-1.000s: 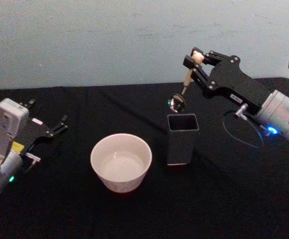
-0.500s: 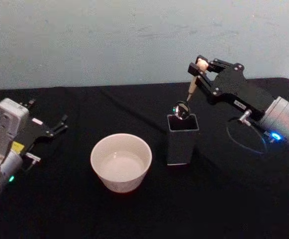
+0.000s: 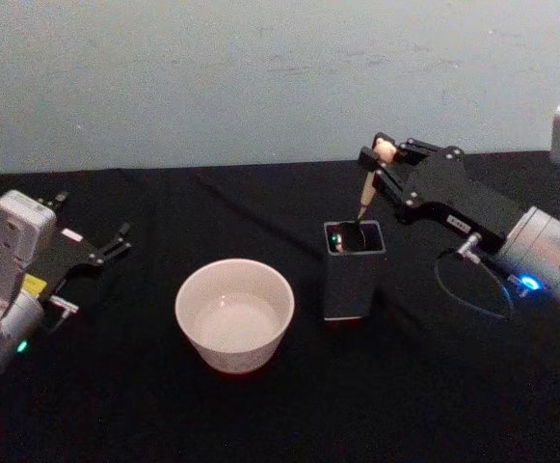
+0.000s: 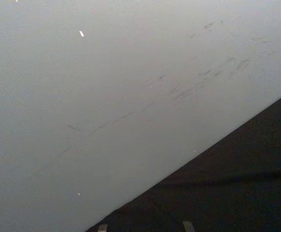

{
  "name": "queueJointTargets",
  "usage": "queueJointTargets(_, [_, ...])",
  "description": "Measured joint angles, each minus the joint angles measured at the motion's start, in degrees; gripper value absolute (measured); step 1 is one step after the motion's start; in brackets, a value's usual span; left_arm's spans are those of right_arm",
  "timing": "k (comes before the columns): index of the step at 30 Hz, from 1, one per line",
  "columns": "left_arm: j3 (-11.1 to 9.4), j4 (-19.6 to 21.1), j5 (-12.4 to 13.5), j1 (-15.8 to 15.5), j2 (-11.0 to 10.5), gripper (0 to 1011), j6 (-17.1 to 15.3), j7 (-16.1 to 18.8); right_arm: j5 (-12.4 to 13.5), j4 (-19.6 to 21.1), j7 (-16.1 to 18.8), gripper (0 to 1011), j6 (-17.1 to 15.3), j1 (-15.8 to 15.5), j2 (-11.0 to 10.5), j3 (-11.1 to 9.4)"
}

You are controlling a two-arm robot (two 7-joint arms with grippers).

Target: Pick up the stirring spoon with one hand, stir inside the cup, then place it back in its original position.

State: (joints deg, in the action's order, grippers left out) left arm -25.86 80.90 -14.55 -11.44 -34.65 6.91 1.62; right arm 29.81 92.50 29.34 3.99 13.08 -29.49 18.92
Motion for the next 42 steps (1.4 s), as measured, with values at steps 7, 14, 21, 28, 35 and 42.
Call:
queueJointTargets(7, [0.0,0.0,0.0,0.0,0.0,1002,0.0,0.0,-1.0,-1.0,-2.1,214,-1.4,-0.4,1.2,0.5])
queueJointTargets(14, [0.0,0.0,0.0,0.0,0.0,1001,0.0,0.0,-1.7,-1.9,-3.7,214,-3.0,-1.1,2.4,1.0])
queueJointTargets(21, [0.0,0.0,0.0,0.0,0.0,1001,0.0,0.0,-2.3,-3.1,-5.0,214,-4.6,-1.2,3.5,1.3])
queueJointTargets(28, [0.0,0.0,0.0,0.0,0.0,1001,0.0,0.0,-2.7,-4.3,-6.3,214,-6.1,-1.1,4.5,1.2])
queueJointTargets(35, [0.0,0.0,0.0,0.0,0.0,1001,0.0,0.0,-2.9,-4.7,-7.0,213,-7.2,-1.3,5.3,1.0])
queueJointTargets(42, [0.0,0.0,0.0,0.0,0.0,1001,0.0,0.0,-2.9,-4.7,-7.0,213,-7.7,-1.8,5.3,0.9])
